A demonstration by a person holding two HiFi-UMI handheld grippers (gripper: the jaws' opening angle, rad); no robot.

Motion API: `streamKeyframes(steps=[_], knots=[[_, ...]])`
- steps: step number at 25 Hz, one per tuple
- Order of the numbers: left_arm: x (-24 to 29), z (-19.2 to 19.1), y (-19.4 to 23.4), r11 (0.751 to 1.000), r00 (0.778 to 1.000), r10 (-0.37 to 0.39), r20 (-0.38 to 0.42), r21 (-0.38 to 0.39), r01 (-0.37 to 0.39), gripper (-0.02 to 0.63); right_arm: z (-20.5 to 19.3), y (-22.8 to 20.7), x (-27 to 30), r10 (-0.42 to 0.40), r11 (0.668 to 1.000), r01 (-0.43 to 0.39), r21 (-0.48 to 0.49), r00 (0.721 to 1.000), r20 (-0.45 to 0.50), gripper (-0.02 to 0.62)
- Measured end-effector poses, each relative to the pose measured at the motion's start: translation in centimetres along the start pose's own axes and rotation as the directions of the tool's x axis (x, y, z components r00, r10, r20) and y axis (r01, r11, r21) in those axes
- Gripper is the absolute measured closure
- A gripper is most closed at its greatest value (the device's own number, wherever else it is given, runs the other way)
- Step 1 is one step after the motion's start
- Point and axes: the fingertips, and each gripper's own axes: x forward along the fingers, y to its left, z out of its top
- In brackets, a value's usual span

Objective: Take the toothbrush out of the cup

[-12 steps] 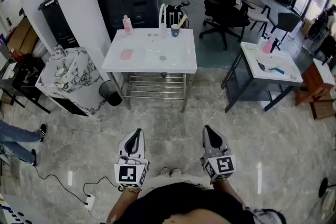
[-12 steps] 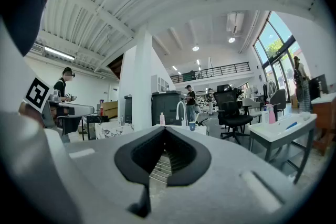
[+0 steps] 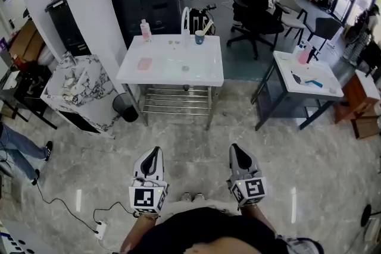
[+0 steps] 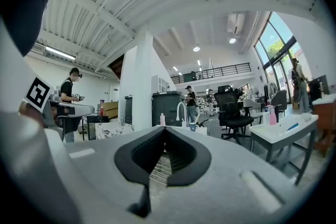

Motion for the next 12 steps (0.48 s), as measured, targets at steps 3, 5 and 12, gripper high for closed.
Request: streamKeyframes(steps=[3, 5, 12], knots=[[0.2, -0.4, 0.0, 1.0, 1.0, -0.001, -0.005, 0.005, 0.002, 0.604, 0.1, 0.4, 0.2, 0.059, 0.998, -0.061, 0.035, 0.997, 0.05, 0.589], [0.4, -0.5, 0.2, 1.0, 1.0, 0.0, -0.005, 0.008, 0.0, 0.604, -0.3, 0.5, 0.4, 0.066, 0.997, -0.068, 0.032, 0.997, 0.047, 0.589], [1.1, -0.6, 0.4, 1.0, 1.0, 0.002, -0.013, 0.017, -0.001, 0.604, 0.2, -0.6, 1.1, 0.001, 1.0, -0.001, -0.005, 0.998, 0.061, 0.311]])
